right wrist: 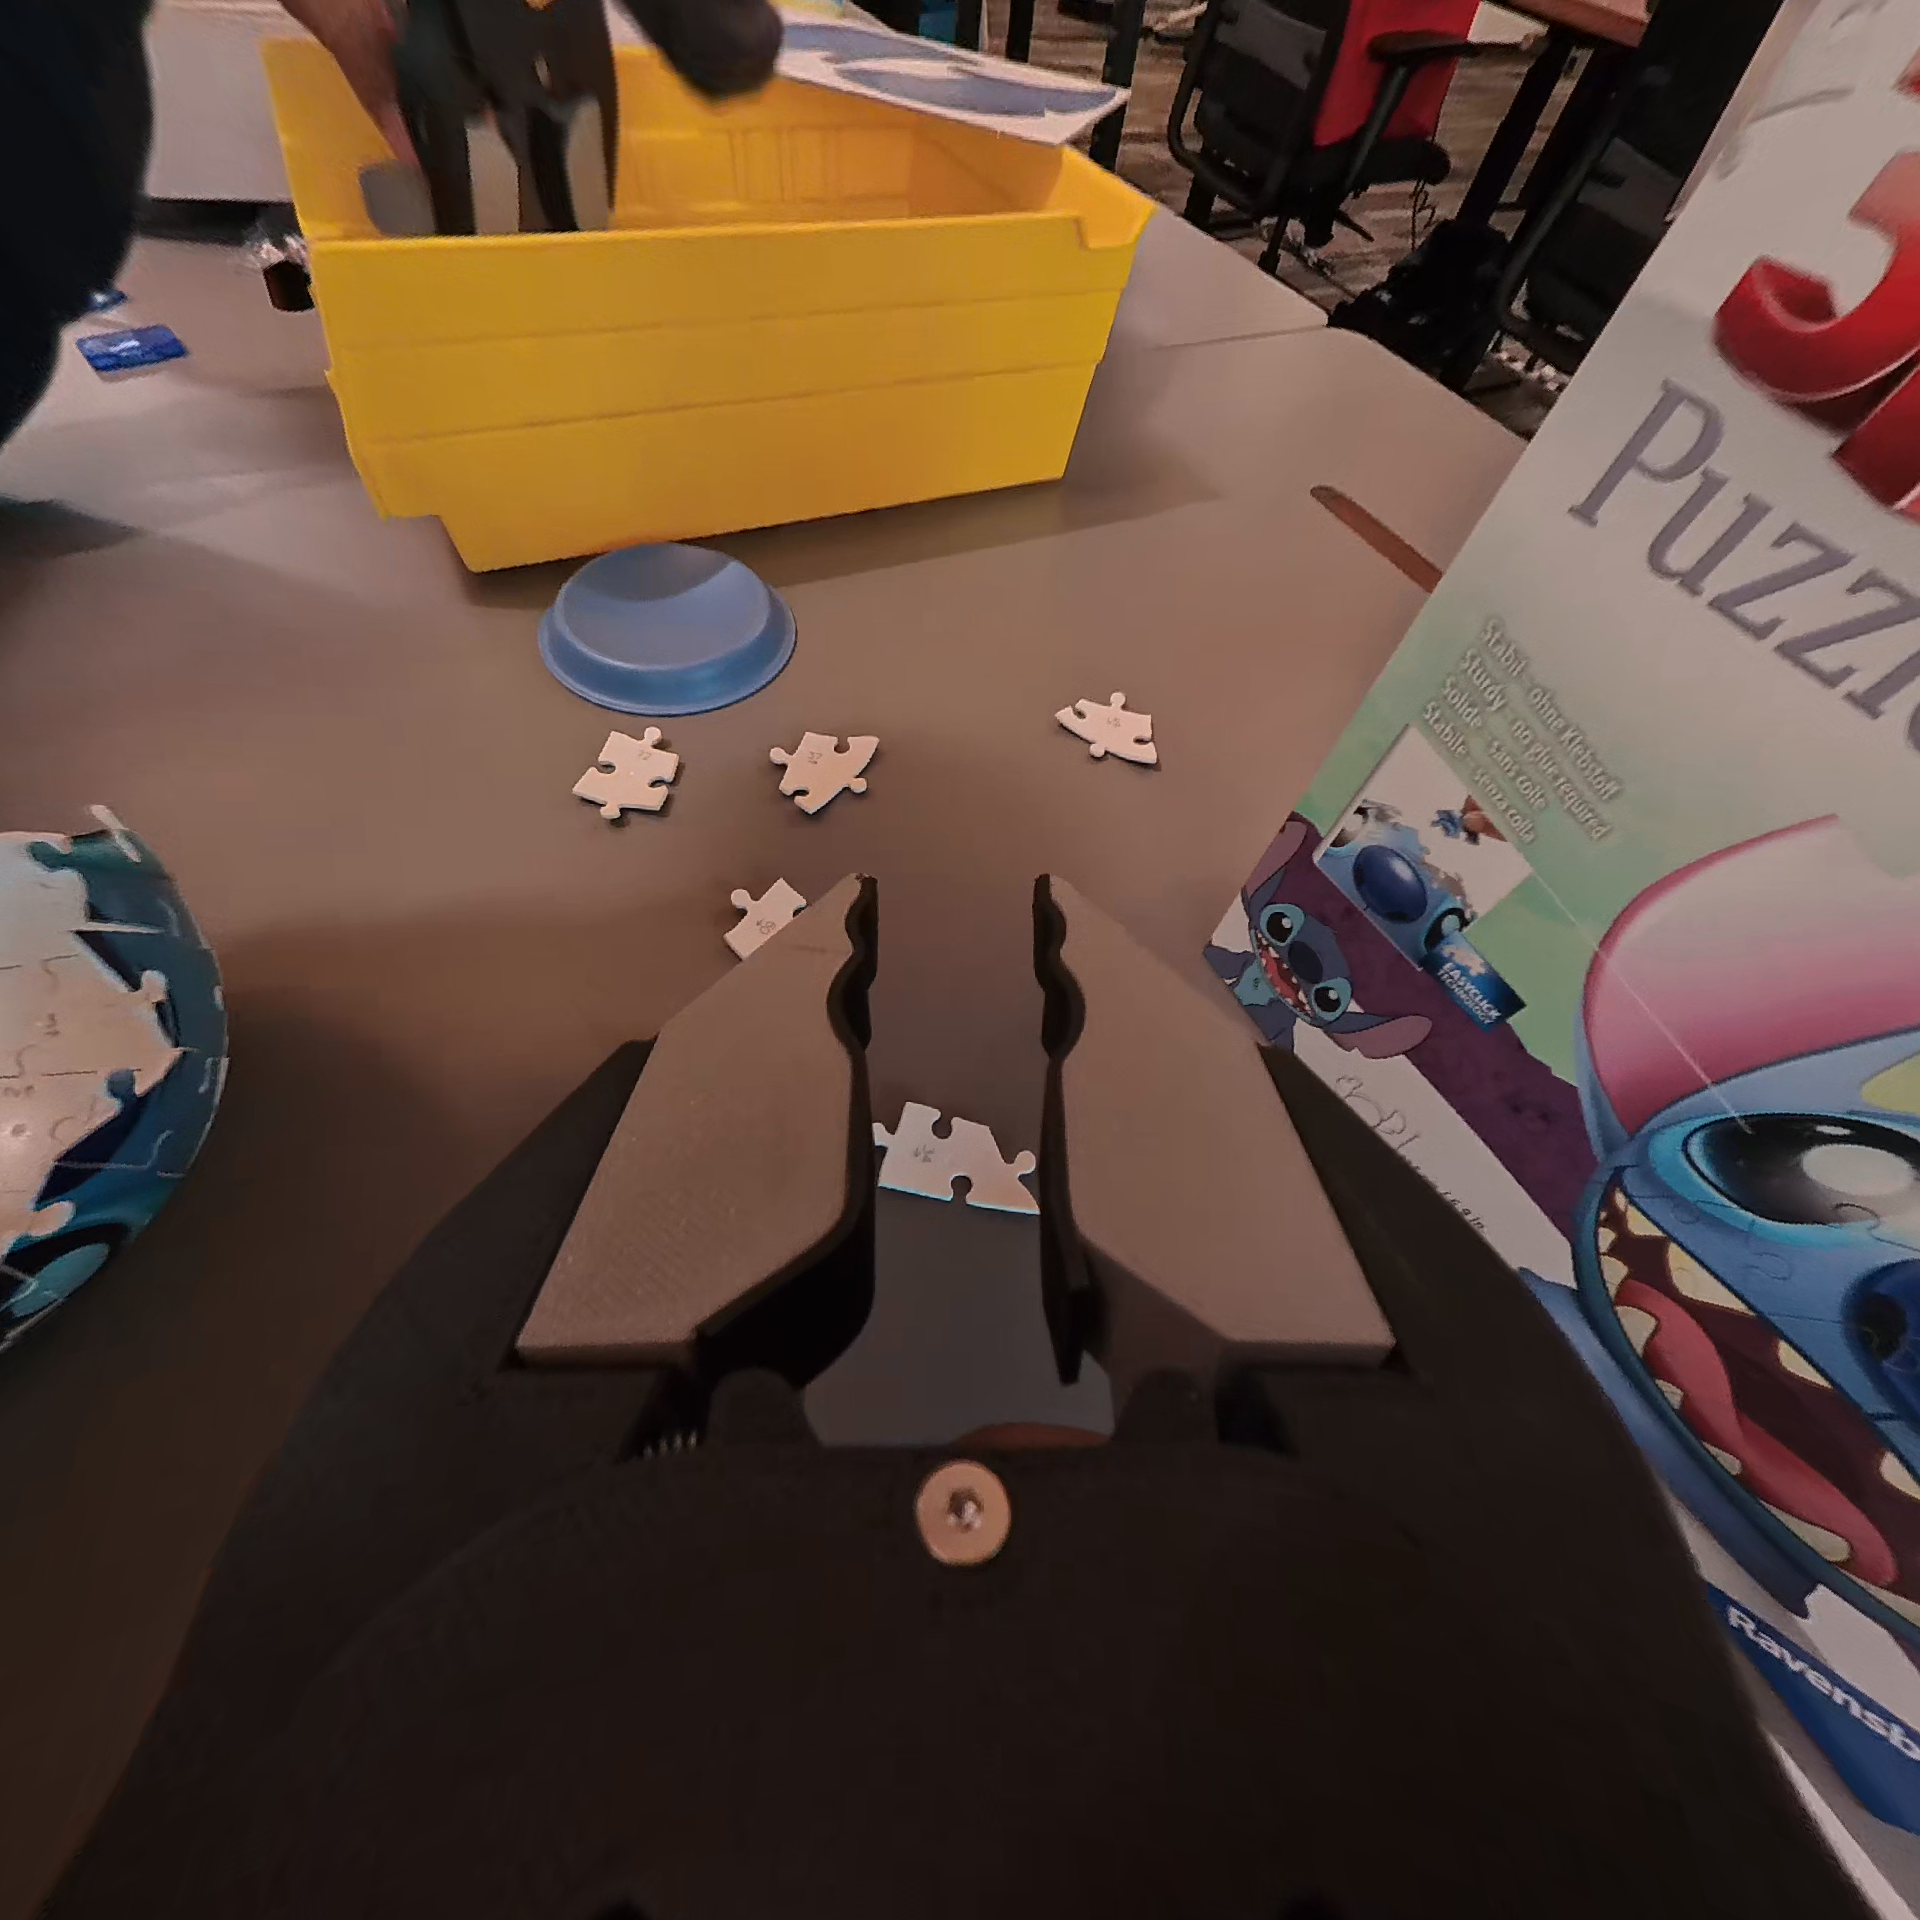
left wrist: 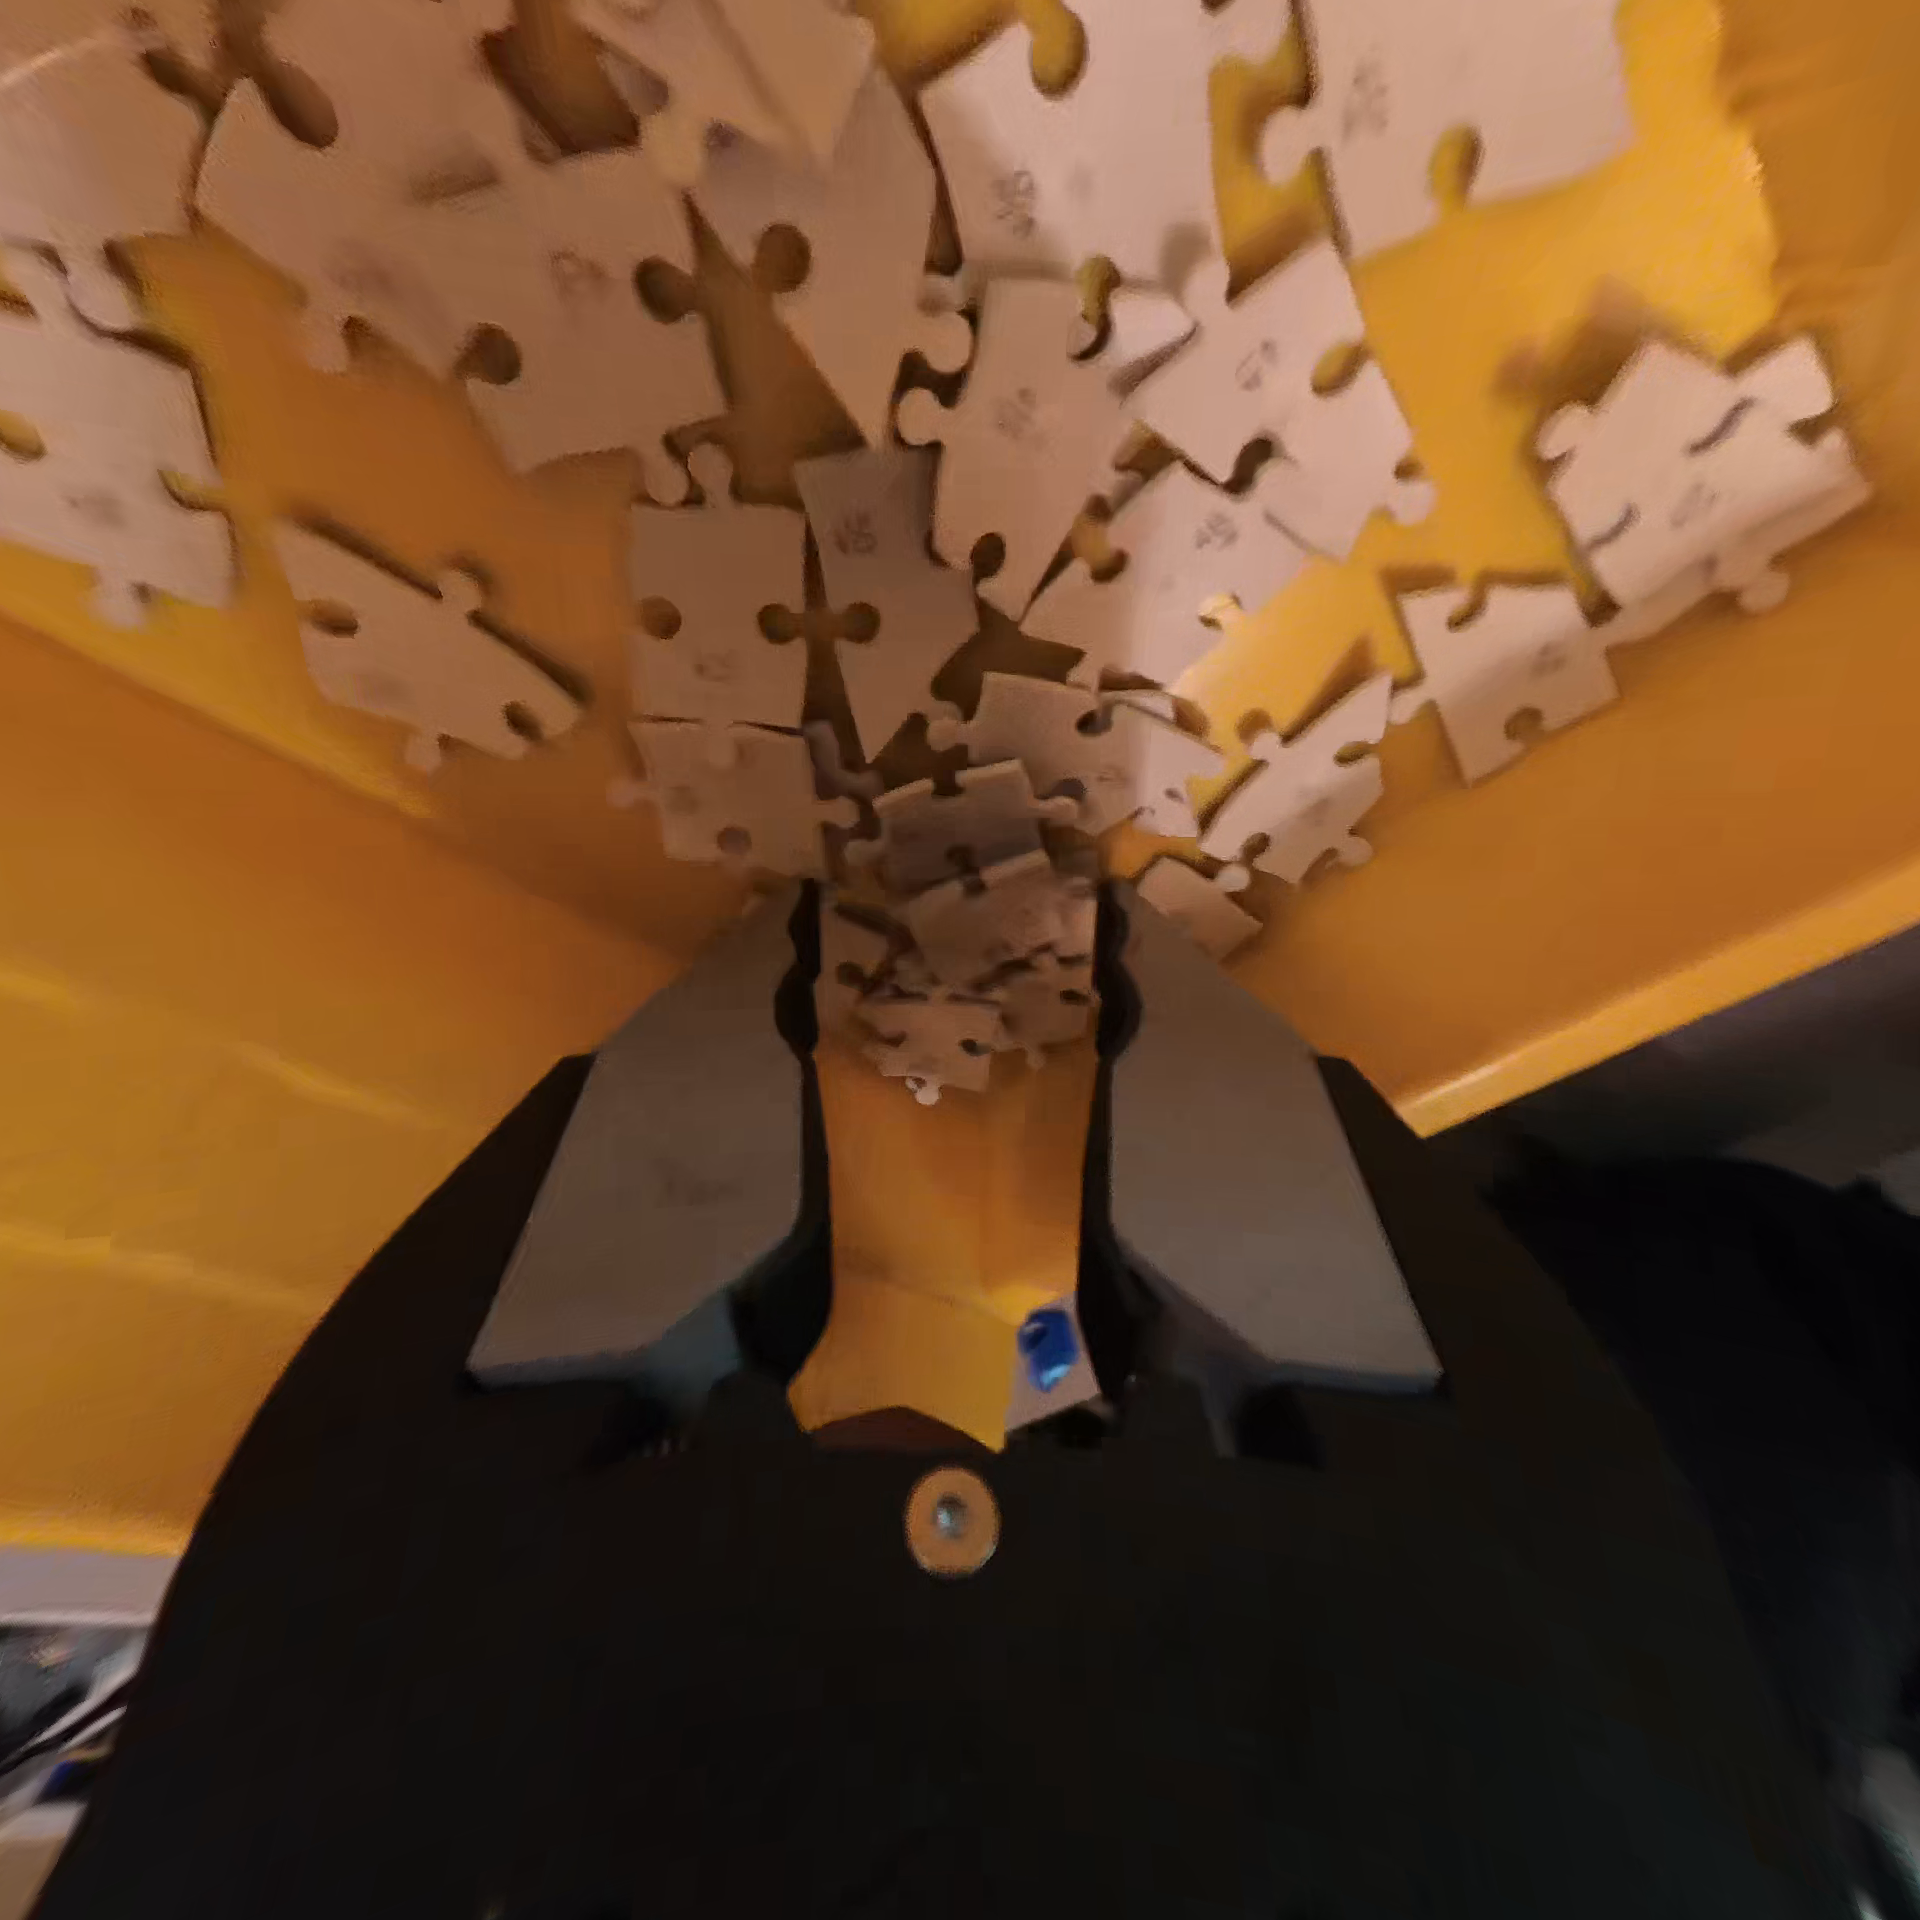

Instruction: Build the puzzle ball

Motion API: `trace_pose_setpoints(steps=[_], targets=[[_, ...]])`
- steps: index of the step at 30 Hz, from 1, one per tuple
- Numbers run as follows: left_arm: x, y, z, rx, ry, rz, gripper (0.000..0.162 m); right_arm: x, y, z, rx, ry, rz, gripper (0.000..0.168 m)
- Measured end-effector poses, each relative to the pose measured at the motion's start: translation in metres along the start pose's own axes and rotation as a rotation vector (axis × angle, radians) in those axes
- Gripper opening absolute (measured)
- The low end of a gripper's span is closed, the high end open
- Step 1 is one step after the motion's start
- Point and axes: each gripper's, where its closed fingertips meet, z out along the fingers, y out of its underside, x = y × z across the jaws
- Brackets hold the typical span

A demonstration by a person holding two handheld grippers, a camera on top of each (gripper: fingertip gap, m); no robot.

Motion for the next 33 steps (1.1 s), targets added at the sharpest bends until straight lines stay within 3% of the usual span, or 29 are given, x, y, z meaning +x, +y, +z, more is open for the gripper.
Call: trace_pose_setpoints(steps=[4,7,12,18,21,26,30,33], targets=[[-0.005,-0.009,-0.001,0.014,-0.05,0.058,0.046,0.001,-0.003,-0.004,0.016,0.002,0.006,0.026],[-0.014,-0.013,-0.003,0.041,-0.062,0.047,0.033,0.002,-0.003,-0.005,0.023,0.003,0.01,0.026],[-0.037,-0.047,-0.033,0.24,-0.26,0.128,0.014,0.0,-0.002,-0.003,0.006,0.016,-0.025,0.026],[-0.03,-0.056,-0.052,0.307,-0.349,0.216,0.023,0.002,0.004,0.001,-0.006,0.009,-0.008,0.026],[-0.023,-0.057,-0.048,0.301,-0.311,0.233,0.029,0.005,0.008,0.003,-0.009,0.01,-0.002,0.026],[0.024,-0.061,-0.034,0.295,-0.062,0.322,0.031,0.007,0.011,0.005,-0.004,0.001,0.011,0.026],[0.017,-0.05,-0.014,0.156,-0.051,0.278,0.028,0.007,0.01,0.006,0.002,0.004,0.012,0.026],[0.014,-0.047,-0.014,0.147,-0.031,0.235,0.034,0.007,0.009,0.006,-0.001,0.012,0.0,0.026]])
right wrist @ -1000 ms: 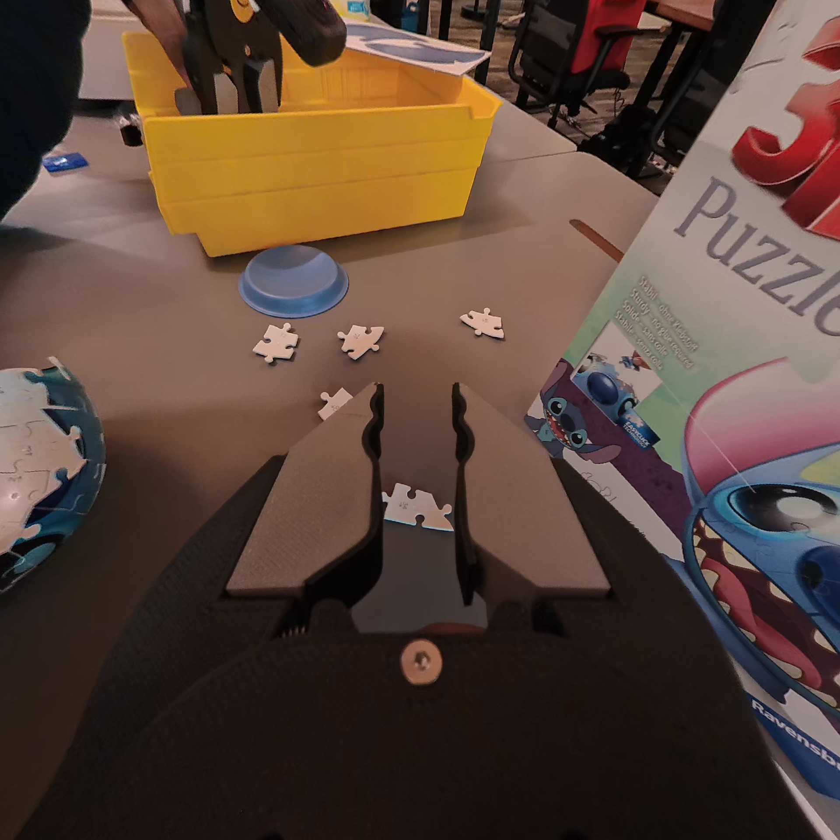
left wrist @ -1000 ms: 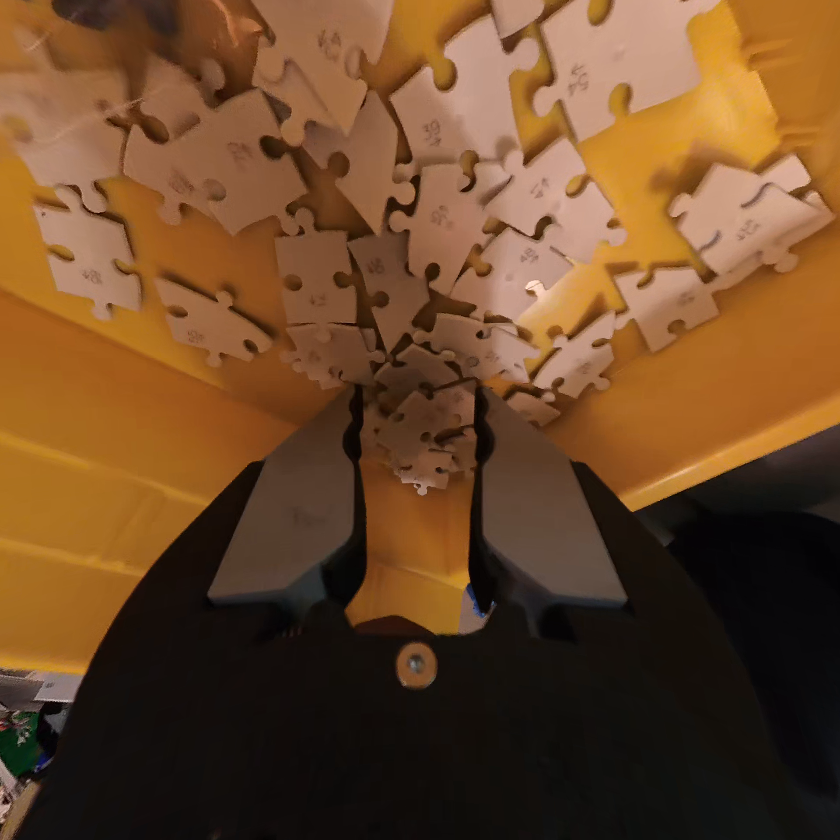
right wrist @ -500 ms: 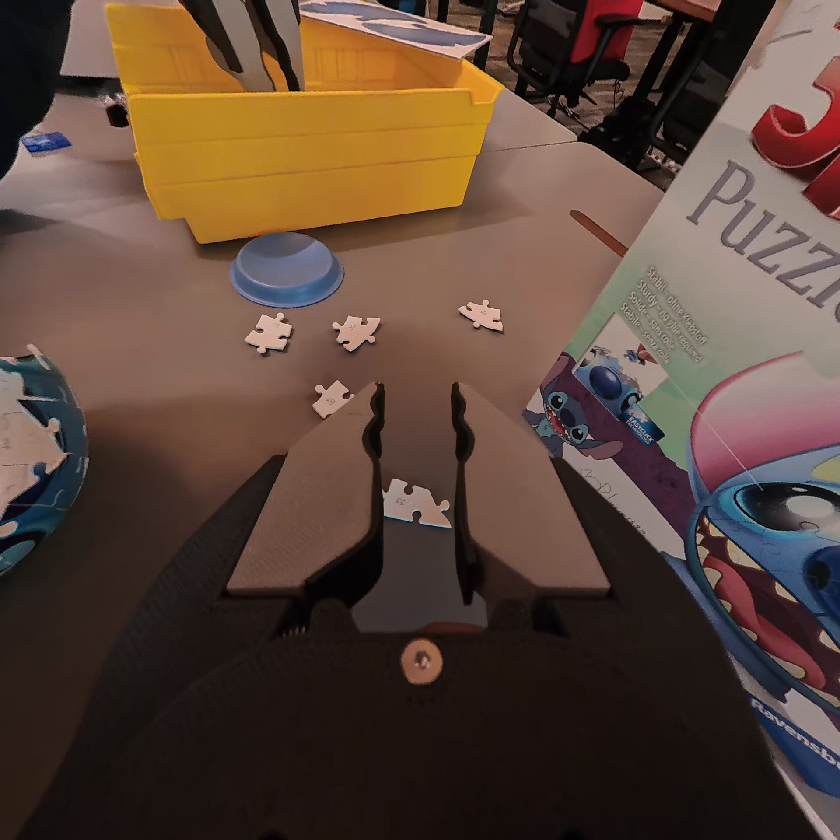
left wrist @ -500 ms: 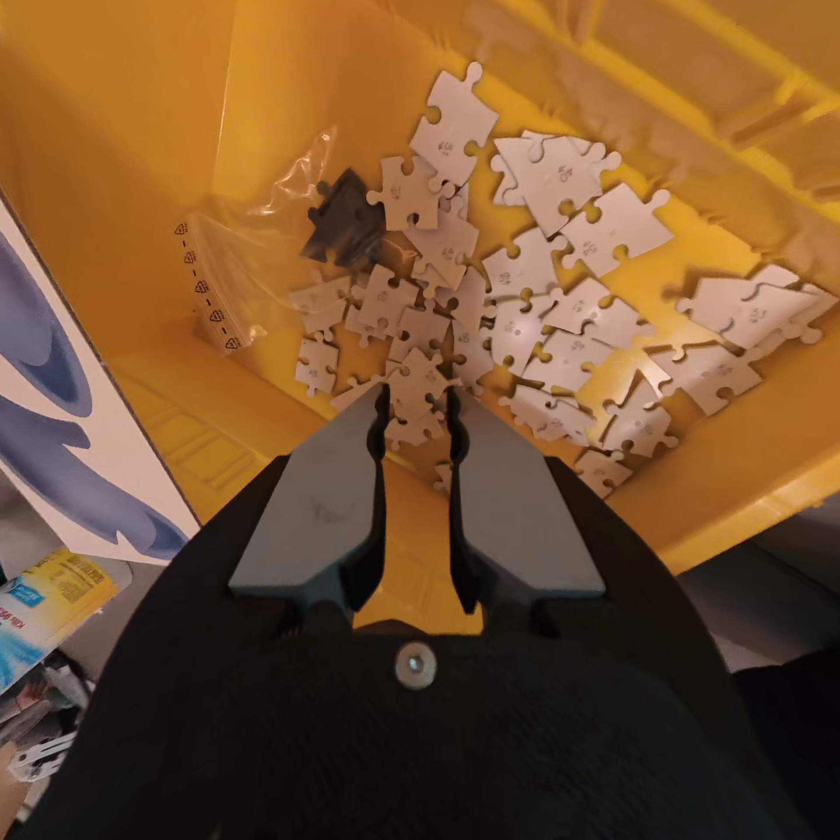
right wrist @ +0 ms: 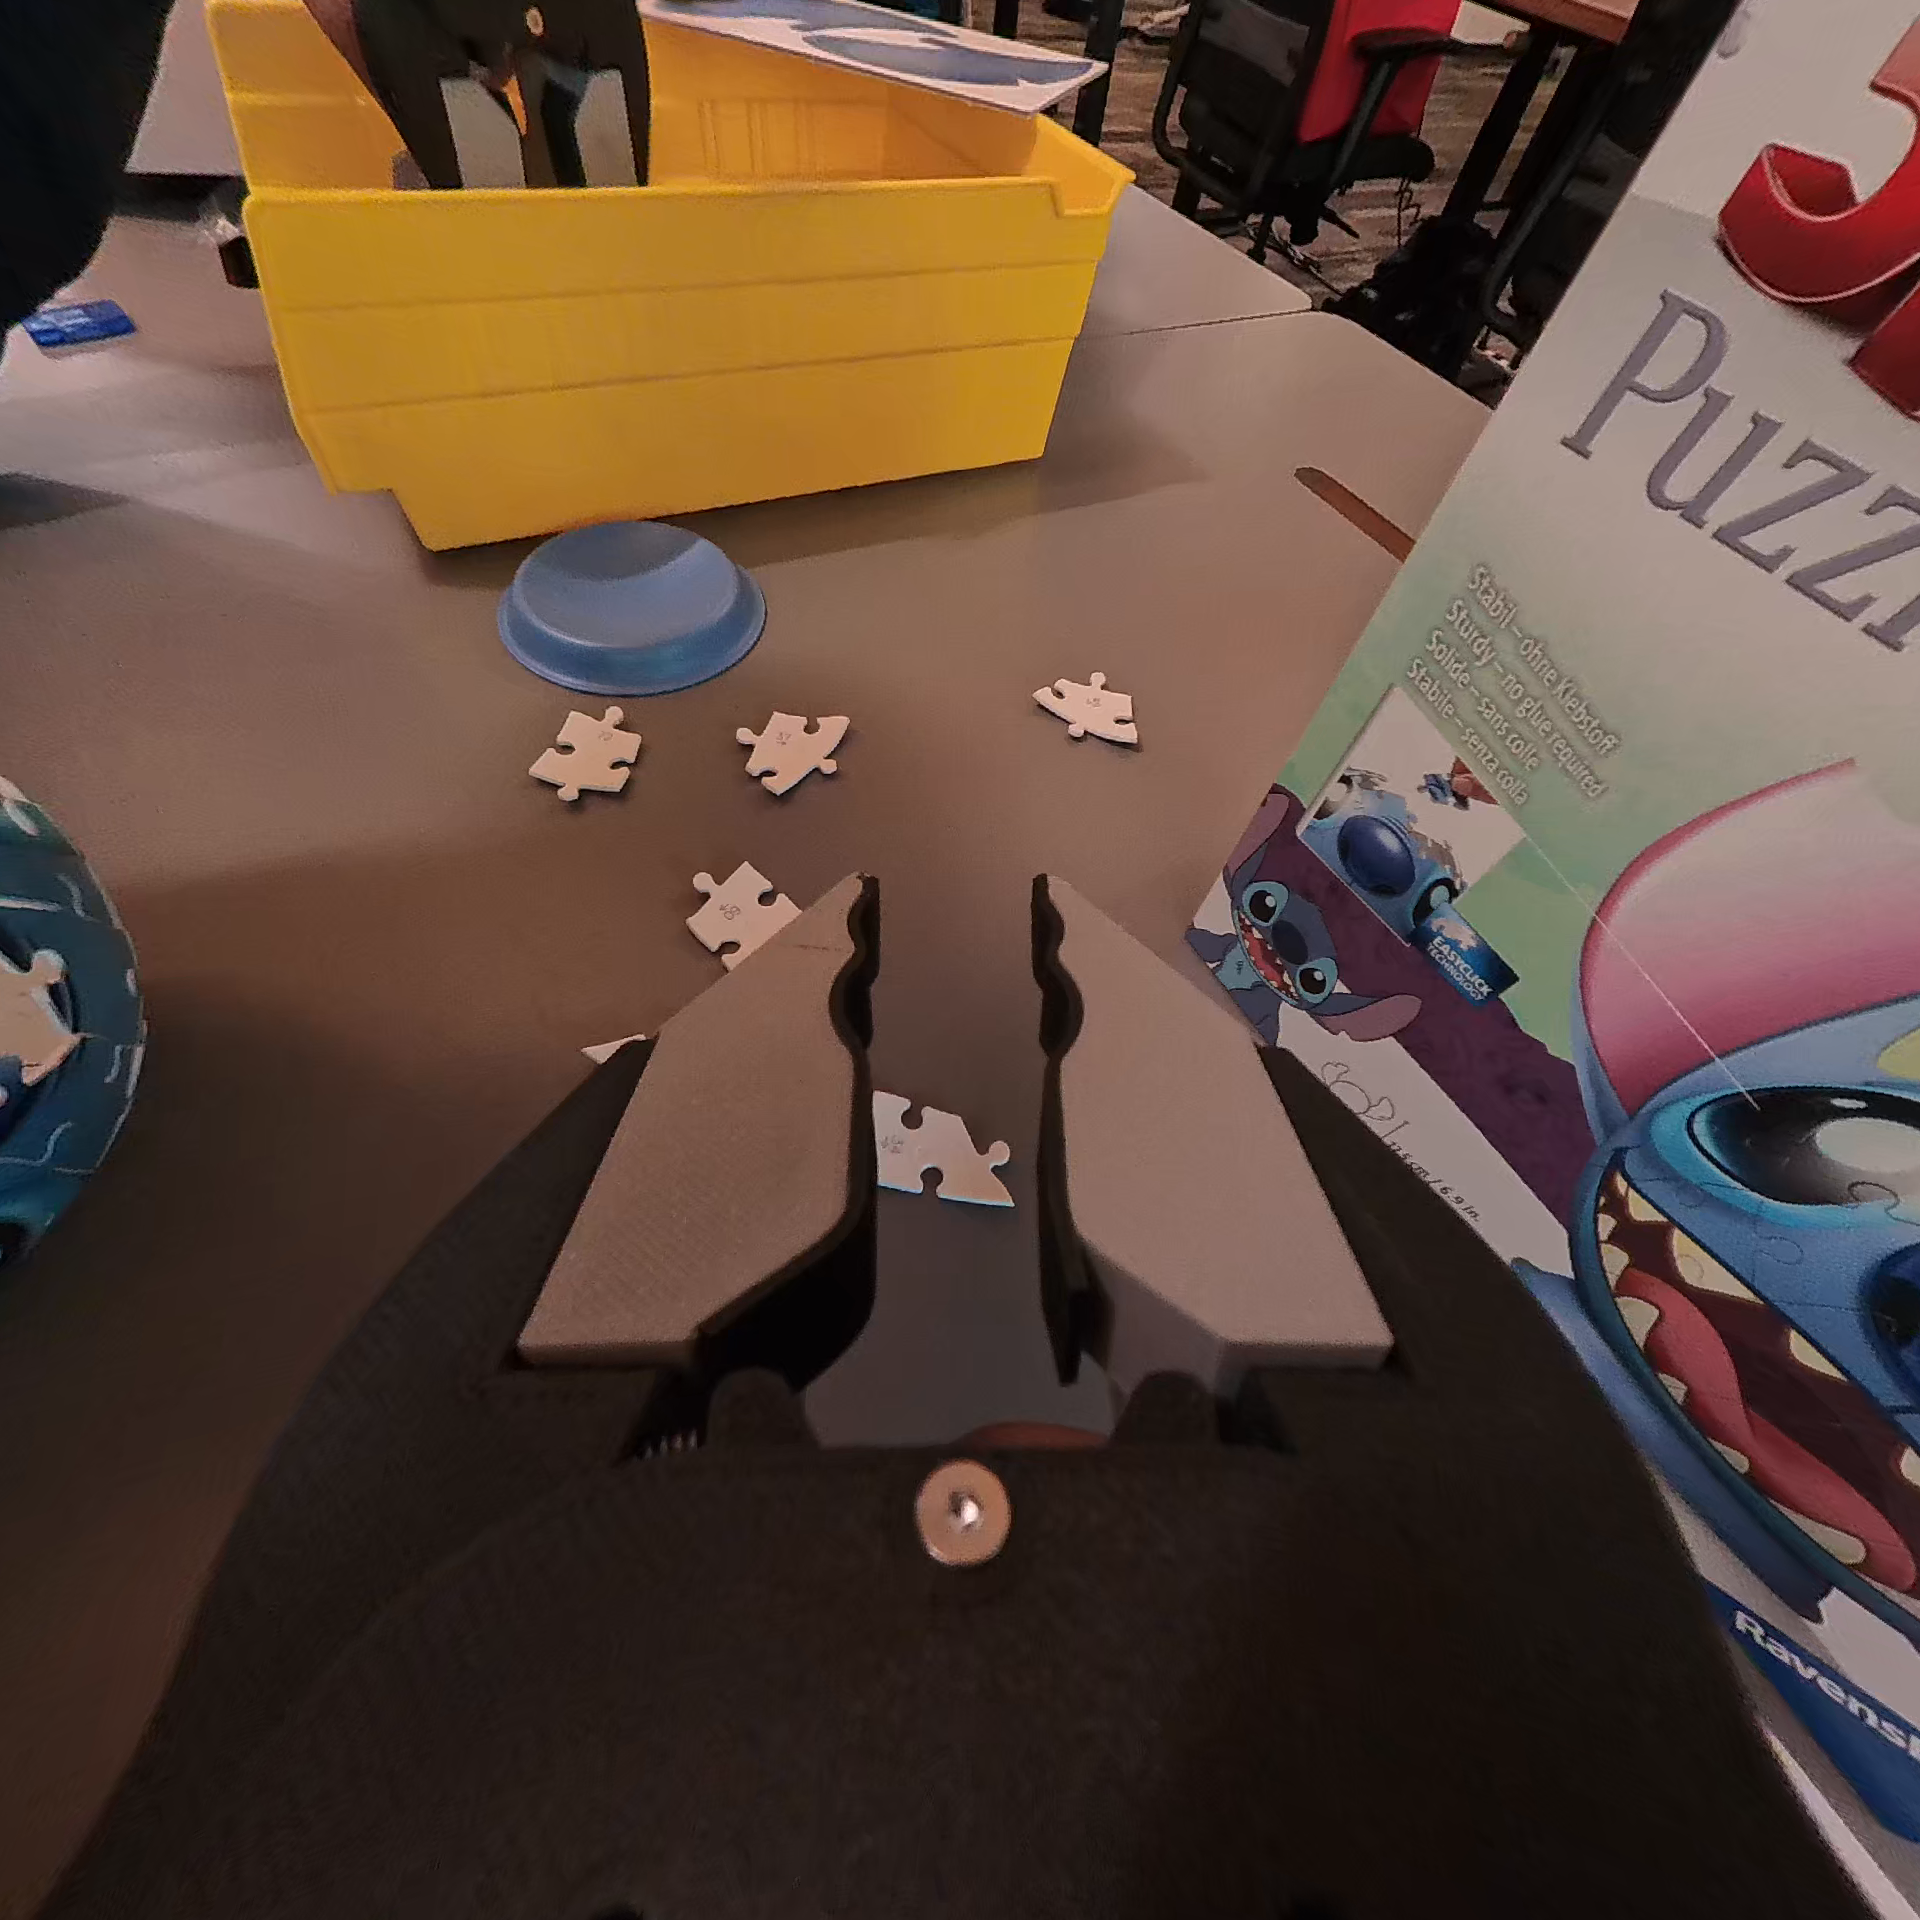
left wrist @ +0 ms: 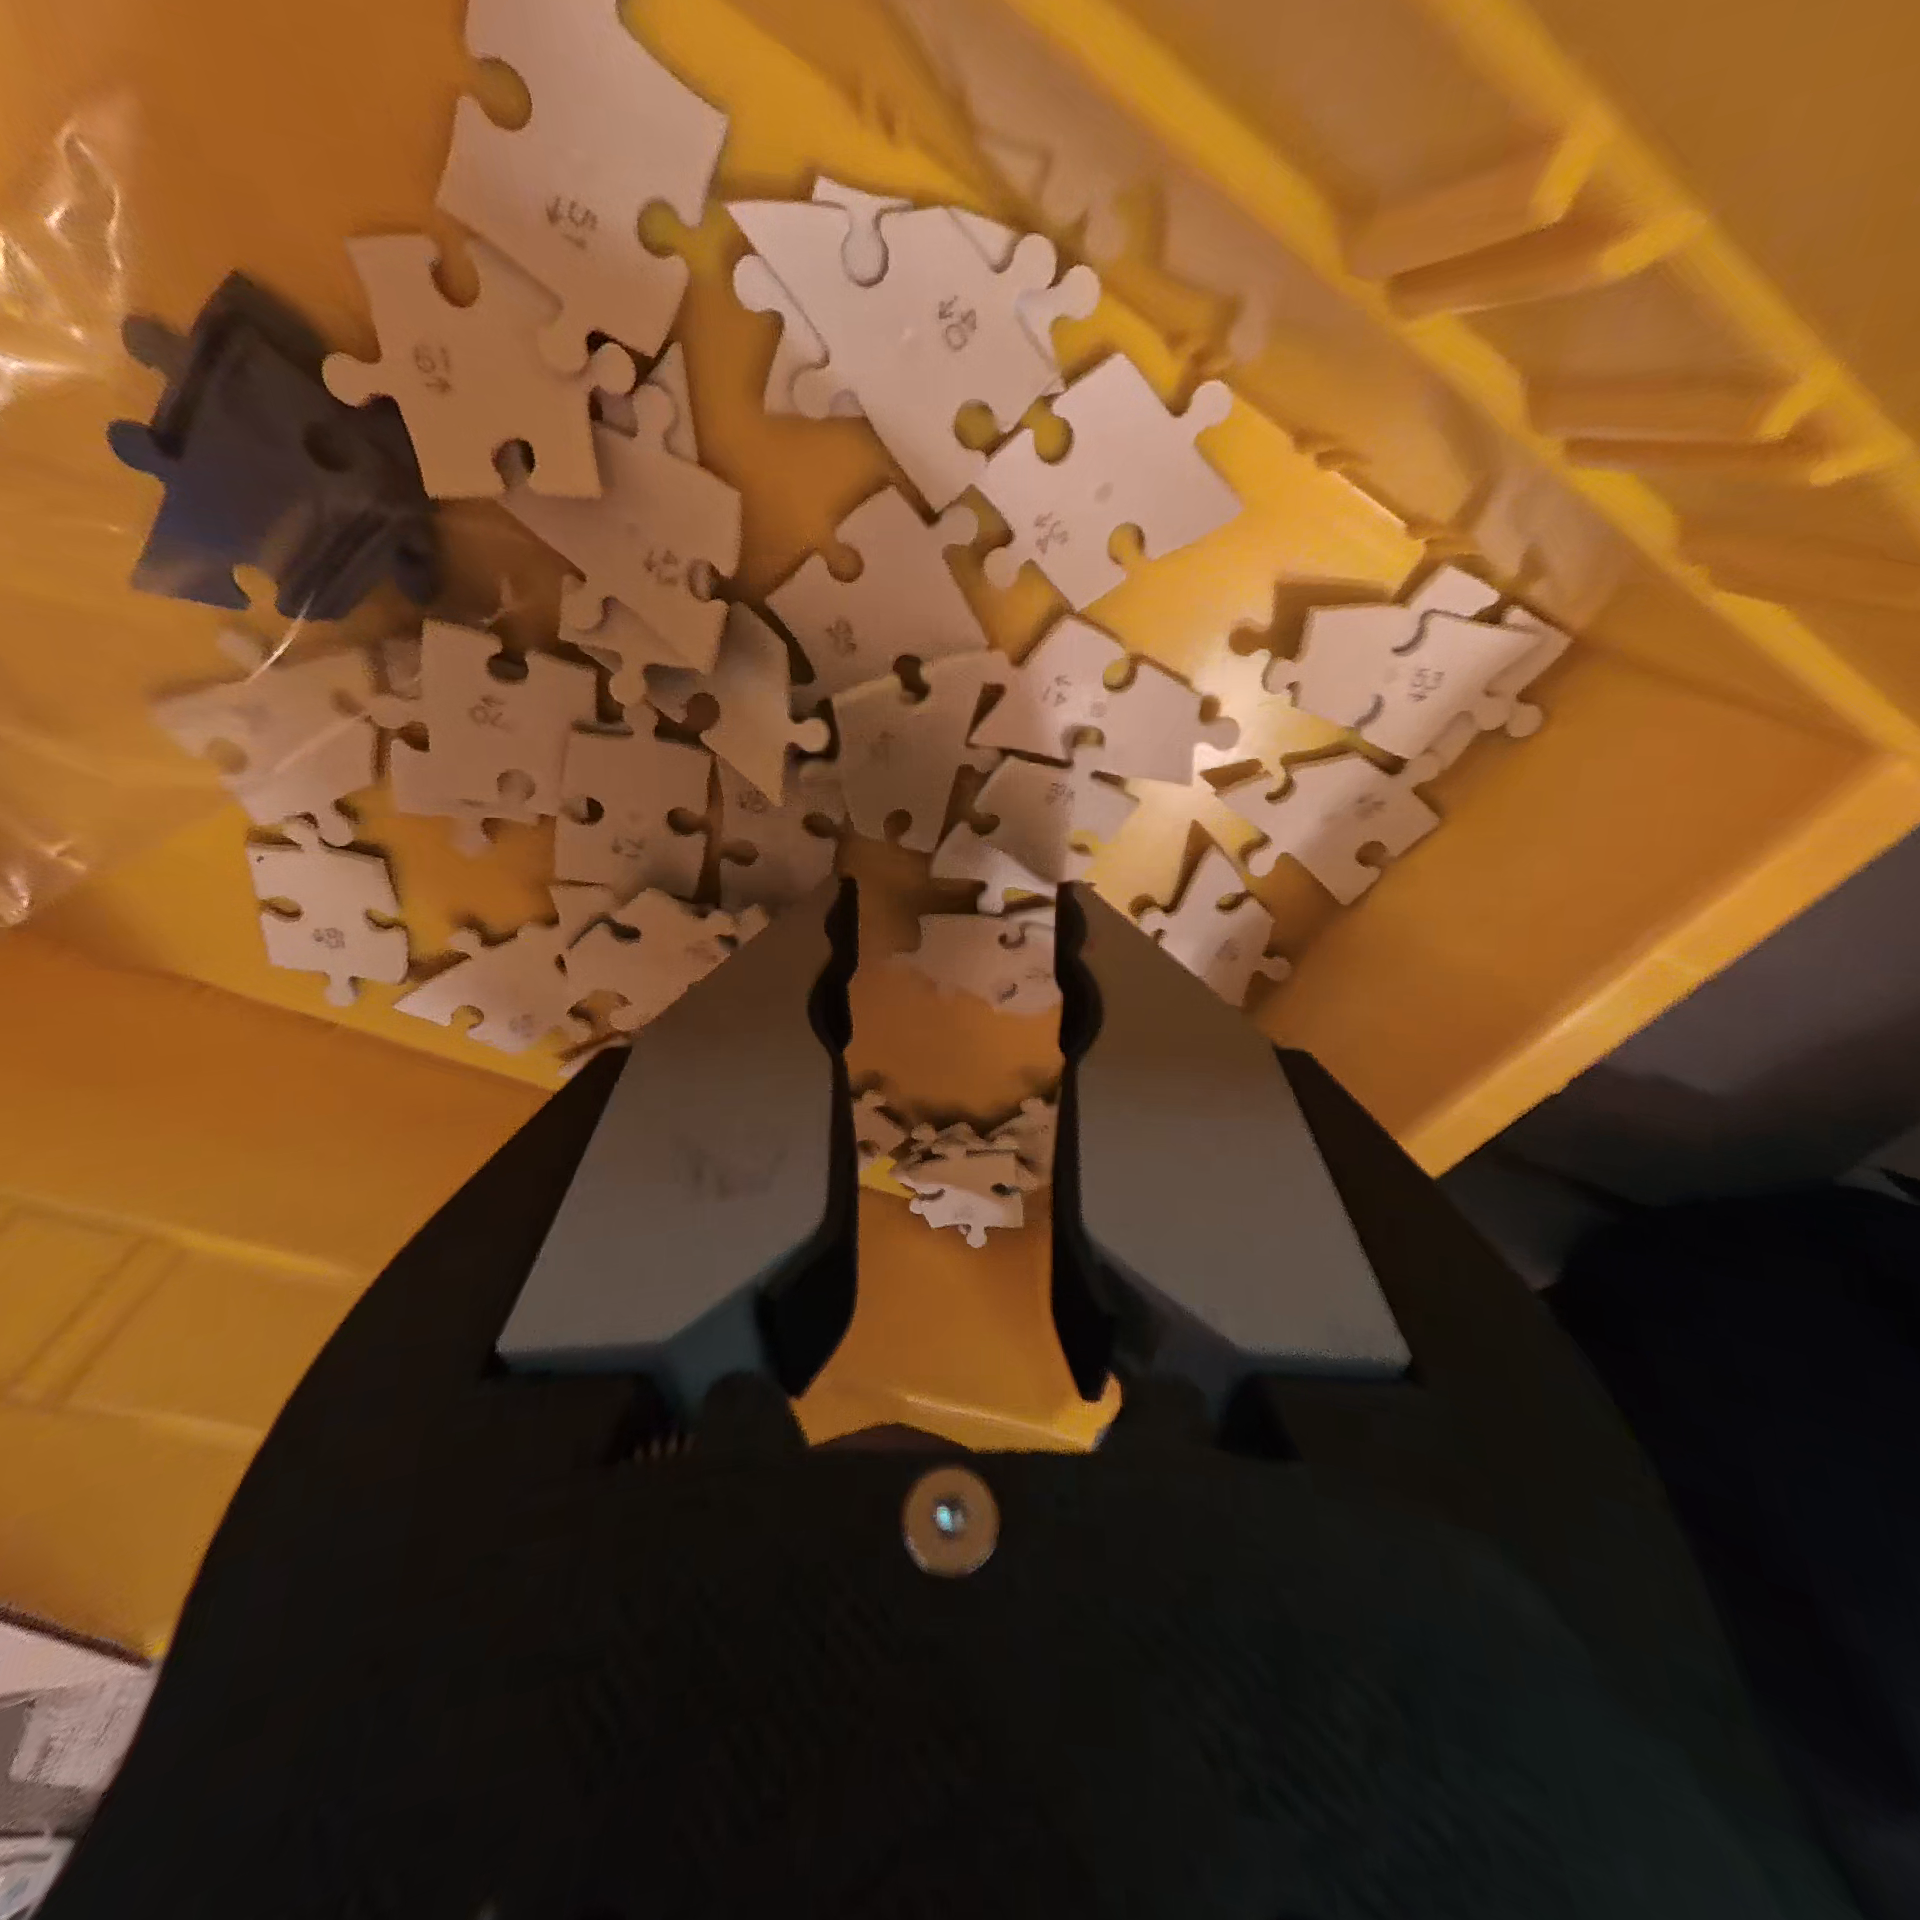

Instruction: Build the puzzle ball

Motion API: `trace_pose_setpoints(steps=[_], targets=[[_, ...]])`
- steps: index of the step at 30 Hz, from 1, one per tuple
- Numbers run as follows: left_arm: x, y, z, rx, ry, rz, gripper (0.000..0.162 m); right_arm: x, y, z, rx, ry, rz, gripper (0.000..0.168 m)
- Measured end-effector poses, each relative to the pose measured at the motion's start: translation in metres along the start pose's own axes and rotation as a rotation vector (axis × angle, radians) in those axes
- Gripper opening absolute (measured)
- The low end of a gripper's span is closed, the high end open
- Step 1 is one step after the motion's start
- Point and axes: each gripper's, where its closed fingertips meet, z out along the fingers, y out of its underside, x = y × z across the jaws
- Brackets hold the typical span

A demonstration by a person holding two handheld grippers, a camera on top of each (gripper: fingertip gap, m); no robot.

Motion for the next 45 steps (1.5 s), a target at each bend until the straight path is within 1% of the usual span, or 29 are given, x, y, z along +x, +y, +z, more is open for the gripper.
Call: trace_pose_setpoints(steps=[4,6,14,16,21,23,26,29,31,33,35,37,39,41,43,45], targets=[[-0.001,0.005,-0.011,0.032,-0.032,-0.013,0.036,0.0,0.0,0.0,-0.001,-0.001,-0.002,0.026],[0.001,0.009,-0.013,0.035,-0.019,-0.029,0.036,0.0,0.0,-0.001,-0.003,-0.002,-0.002,0.026],[0.002,0.025,0.004,-0.054,0.051,-0.096,0.037,0.0,-0.004,-0.005,0.006,0.013,-0.02,0.026],[0.004,0.018,0.003,-0.021,0.07,-0.097,0.032,0.0,-0.005,-0.006,0.008,0.015,-0.022,0.026],[0.006,0.022,0.002,-0.019,0.081,-0.078,0.021,0.0,-0.009,-0.01,0.018,0.022,-0.035,0.026],[0.006,0.023,-0.003,-0.001,0.07,-0.069,0.014,0.0,-0.009,-0.011,0.019,0.022,-0.038,0.026],[0.01,0.02,-0.017,0.07,0.056,-0.043,0.005,-0.001,-0.009,-0.01,0.016,0.017,-0.035,0.026],[0.012,0.017,-0.025,0.114,0.026,0.002,0.003,-0.001,-0.007,-0.009,0.009,0.013,-0.033,0.026],[0.009,0.014,-0.032,0.149,0.0,0.008,0.002,-0.002,-0.006,-0.008,0.002,0.011,-0.036,0.026],[0.01,0.015,-0.036,0.175,0.011,0.0,0.002,-0.002,-0.004,-0.007,-0.006,0.009,-0.035,0.026],[0.012,0.02,-0.034,0.167,0.037,-0.013,0.002,-0.002,-0.002,-0.006,-0.013,0.005,-0.034,0.026],[0.005,0.022,-0.031,0.146,0.012,-0.021,0.002,-0.003,-0.001,-0.004,-0.02,-0.001,-0.033,0.026],[0.005,0.011,-0.041,0.211,-0.003,0.004,0.002,-0.004,0.0,-0.003,-0.025,-0.002,-0.038,0.026],[0.003,-0.006,-0.064,0.335,-0.08,0.052,0.002,-0.005,-0.003,-0.003,-0.016,-0.003,-0.038,0.026],[0.002,-0.024,-0.091,0.473,-0.161,0.094,0.002,-0.011,-0.012,-0.001,0.026,-0.053,-0.001,0.026],[0.008,-0.039,-0.118,0.611,-0.191,0.119,0.002,-0.02,-0.028,0.005,0.059,-0.127,0.047,0.028]])
